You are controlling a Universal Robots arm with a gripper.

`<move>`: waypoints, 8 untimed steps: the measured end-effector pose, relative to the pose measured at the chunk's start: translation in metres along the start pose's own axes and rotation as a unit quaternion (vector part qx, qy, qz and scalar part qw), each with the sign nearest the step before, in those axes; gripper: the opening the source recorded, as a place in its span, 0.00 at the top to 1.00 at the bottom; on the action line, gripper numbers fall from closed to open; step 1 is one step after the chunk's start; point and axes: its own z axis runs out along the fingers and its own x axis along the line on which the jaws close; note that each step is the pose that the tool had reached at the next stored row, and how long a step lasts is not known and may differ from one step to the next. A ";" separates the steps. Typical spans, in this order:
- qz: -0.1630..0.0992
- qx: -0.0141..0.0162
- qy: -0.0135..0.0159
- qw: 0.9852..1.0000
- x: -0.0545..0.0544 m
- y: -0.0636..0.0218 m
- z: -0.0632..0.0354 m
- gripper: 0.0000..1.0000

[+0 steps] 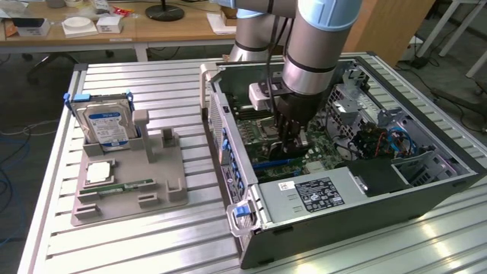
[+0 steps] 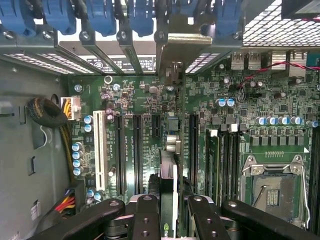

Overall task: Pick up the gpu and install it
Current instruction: 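Insert the gpu into the slot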

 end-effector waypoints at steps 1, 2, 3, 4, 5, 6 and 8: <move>0.000 0.000 0.000 1.000 0.000 0.0005 0.0002 0.74; 0.000 0.000 0.000 1.000 0.000 0.0010 0.0005 0.74; 0.000 0.000 0.000 1.000 0.000 0.0013 0.0008 0.74; 0.000 0.000 0.000 1.000 0.000 0.0014 0.0009 0.74; 0.000 0.000 0.000 1.000 0.000 0.0014 0.0011 0.74; 0.000 0.000 0.000 1.000 0.000 0.0015 0.0014 0.74; 0.000 0.000 0.000 1.000 0.000 0.0018 0.0021 0.74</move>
